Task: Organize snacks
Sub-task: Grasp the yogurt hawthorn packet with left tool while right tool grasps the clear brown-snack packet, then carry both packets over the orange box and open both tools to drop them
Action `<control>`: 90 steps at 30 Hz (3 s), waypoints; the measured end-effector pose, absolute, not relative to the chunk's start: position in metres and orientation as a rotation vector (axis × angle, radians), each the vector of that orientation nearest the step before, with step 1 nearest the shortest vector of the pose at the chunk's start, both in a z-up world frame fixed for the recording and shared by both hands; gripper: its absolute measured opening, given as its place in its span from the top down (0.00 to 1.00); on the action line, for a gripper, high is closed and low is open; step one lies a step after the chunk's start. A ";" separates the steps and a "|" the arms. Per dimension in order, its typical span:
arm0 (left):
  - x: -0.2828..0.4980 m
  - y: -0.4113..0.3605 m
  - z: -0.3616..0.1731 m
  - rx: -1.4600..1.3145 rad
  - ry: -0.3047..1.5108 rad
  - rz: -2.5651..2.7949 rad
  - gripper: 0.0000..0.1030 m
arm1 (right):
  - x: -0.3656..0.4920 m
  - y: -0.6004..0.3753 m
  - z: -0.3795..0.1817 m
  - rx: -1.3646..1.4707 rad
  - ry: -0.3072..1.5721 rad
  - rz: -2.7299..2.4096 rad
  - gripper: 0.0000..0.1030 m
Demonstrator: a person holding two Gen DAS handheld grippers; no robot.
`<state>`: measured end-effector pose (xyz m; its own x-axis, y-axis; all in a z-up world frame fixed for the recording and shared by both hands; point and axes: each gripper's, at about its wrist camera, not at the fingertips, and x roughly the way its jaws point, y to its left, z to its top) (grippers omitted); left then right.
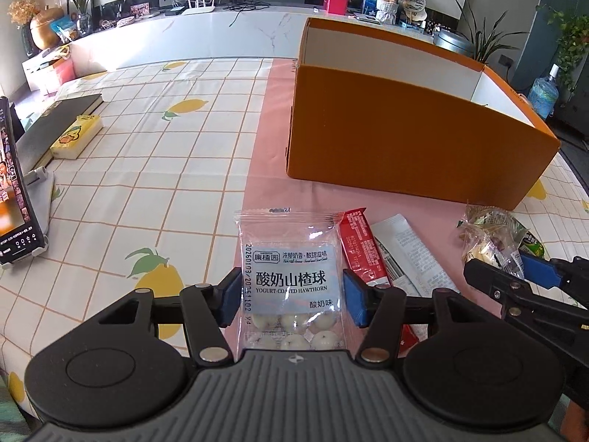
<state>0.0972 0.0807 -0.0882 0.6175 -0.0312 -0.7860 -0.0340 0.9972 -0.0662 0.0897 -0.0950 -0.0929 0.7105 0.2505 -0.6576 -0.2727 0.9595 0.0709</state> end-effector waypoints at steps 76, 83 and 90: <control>0.315 0.001 -0.048 0.145 1.005 -0.313 0.37 | 0.339 -0.118 -0.037 -0.302 1.002 0.464 0.64; 0.325 -0.006 -0.061 0.191 1.057 -0.300 0.37 | 0.363 -0.119 -0.049 -0.414 1.086 0.446 0.64; 0.328 -0.009 -0.069 0.237 1.075 -0.281 0.36 | 0.364 -0.114 -0.067 -0.550 1.113 0.445 0.64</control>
